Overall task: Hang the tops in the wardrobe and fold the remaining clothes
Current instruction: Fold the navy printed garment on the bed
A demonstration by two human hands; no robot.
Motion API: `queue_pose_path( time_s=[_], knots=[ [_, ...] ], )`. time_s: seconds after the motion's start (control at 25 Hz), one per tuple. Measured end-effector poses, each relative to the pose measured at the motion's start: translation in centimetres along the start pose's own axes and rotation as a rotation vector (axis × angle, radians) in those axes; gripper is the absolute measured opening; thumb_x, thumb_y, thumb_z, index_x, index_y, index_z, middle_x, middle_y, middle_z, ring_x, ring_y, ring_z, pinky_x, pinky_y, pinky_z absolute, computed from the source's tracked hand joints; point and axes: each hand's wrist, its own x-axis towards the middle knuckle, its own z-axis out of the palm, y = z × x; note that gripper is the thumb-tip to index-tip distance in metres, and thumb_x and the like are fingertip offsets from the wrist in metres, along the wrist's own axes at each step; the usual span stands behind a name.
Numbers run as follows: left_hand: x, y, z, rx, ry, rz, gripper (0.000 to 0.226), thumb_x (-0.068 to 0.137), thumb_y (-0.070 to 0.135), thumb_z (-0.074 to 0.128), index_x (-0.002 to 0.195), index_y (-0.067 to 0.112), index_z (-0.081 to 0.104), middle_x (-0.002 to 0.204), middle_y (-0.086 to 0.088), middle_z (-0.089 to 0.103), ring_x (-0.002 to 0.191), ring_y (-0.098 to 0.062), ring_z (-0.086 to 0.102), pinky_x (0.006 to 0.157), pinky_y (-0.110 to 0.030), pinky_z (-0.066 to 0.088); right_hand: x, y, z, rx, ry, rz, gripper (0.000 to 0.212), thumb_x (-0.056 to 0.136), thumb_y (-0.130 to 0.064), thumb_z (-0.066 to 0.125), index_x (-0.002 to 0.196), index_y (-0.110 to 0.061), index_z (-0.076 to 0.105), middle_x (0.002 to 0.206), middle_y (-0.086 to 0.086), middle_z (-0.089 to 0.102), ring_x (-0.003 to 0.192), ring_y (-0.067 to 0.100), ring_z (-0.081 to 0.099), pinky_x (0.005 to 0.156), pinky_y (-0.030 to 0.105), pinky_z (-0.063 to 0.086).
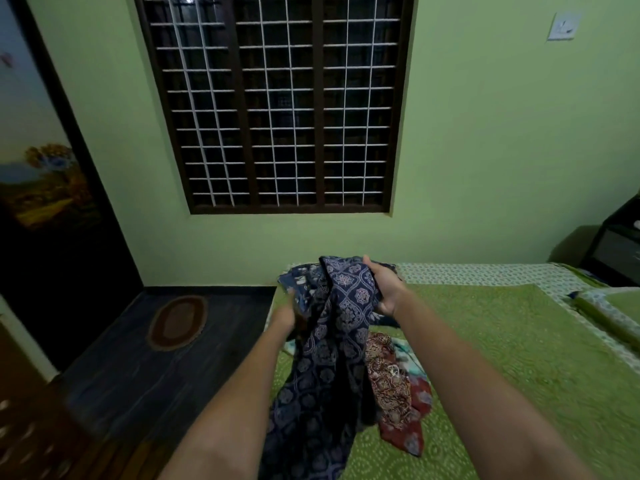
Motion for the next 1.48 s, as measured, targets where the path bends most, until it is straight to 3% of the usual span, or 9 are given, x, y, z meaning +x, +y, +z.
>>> queue_pose_path(
  time_s=[0.12,0.28,0.44,0.6,0.84,0.96,1.08,1.32,1.48],
  knots=[
    [-0.1,-1.5,1.4,-0.205,-0.398,-0.054,0.072,0.094,0.065,0.027,0.132,0.007,0.050,0.134,-0.010,0.051,0.115,-0.026,0.057,0.093,-0.036,0.047,-0.2,0.4,1.9,-0.010,-0.116,0.026,0.039,0.096,-0.041,0.050,0.103,-0.005,0.063,0.088,0.014,0.073,0.074,0.026,0.071,0.071,0.037,0.059],
    [1.1,0.1,2.0,-0.376,-0.260,-0.012,0.019,0.102,0.016,0.039,0.103,0.011,0.058,0.125,-0.017,0.058,0.085,-0.012,0.066,0.068,-0.026,0.053,-0.8,0.8,0.8,-0.091,-0.297,0.111,0.036,0.075,-0.032,0.077,0.101,-0.011,0.065,0.099,0.010,0.062,0.088,0.025,0.054,0.096,0.039,0.039],
    [-0.3,2.7,2.8,-0.459,-0.285,-0.053,0.037,0.104,0.028,0.033,0.103,0.001,0.059,0.120,-0.018,0.054,0.108,-0.034,0.054,0.086,-0.043,0.042,-1.7,-0.2,-2.5,-0.038,-0.179,0.044,0.022,0.074,-0.021,0.066,0.088,-0.008,0.056,0.082,0.008,0.064,0.073,0.024,0.058,0.076,0.036,0.045],
    [-1.2,3.3,4.9,-0.563,-0.339,-0.048,0.057,0.100,0.050,0.027,0.111,0.003,0.058,0.121,-0.017,0.056,0.111,-0.038,0.053,0.096,-0.050,0.042,-1.6,0.1,-3.0,-0.283,-0.036,0.079,0.072,0.066,-0.060,0.072,0.119,-0.013,0.061,0.115,0.012,0.064,0.105,0.032,0.061,0.098,0.047,0.044],
    [-1.2,2.4,5.2,-0.706,-0.279,0.057,0.047,0.094,0.045,0.045,0.090,0.007,0.071,0.093,-0.019,0.069,0.080,-0.029,0.066,0.071,-0.033,0.051,-1.2,0.6,-2.4,0.078,-0.082,-0.025,0.041,0.090,-0.035,0.055,0.115,-0.003,0.063,0.120,0.018,0.064,0.108,0.033,0.061,0.102,0.048,0.041],
    [-0.7,1.2,3.3,-0.639,-0.267,0.020,0.044,0.094,0.039,0.045,0.072,0.013,0.073,0.082,-0.008,0.066,0.069,-0.019,0.066,0.069,-0.028,0.048,-0.3,0.9,-3.4,0.162,0.064,-0.018,0.039,0.082,-0.033,0.063,0.110,-0.006,0.066,0.115,0.015,0.067,0.102,0.032,0.064,0.097,0.046,0.046],
    [1.3,-0.4,0.9,-0.269,-0.161,0.019,0.052,0.085,0.050,0.063,0.120,0.012,0.061,0.120,-0.002,0.053,0.116,-0.024,0.051,0.101,-0.043,0.038,0.4,1.6,-5.5,0.053,0.222,0.008,0.040,0.086,-0.038,0.065,0.109,-0.006,0.067,0.105,0.013,0.071,0.095,0.032,0.066,0.089,0.044,0.050],
    [3.7,-3.6,-5.6,-0.426,0.393,0.089,0.045,0.091,0.034,0.062,0.123,0.002,0.059,0.124,-0.013,0.061,0.111,-0.034,0.058,0.099,-0.045,0.046,5.3,5.3,-18.1,-0.123,0.670,0.015,0.056,0.079,-0.048,0.069,0.100,0.003,0.061,0.115,0.024,0.064,0.102,0.038,0.064,0.085,0.060,0.051],
    [4.7,-2.1,-7.3,-0.468,0.165,0.010,0.029,0.086,0.025,0.070,0.101,0.000,0.065,0.116,-0.013,0.062,0.100,-0.027,0.060,0.098,-0.043,0.046,0.7,-0.1,-15.0,-0.205,0.699,-0.070,0.045,0.091,-0.025,0.063,0.121,0.007,0.054,0.112,0.017,0.059,0.105,0.034,0.058,0.097,0.049,0.046]
  ],
)
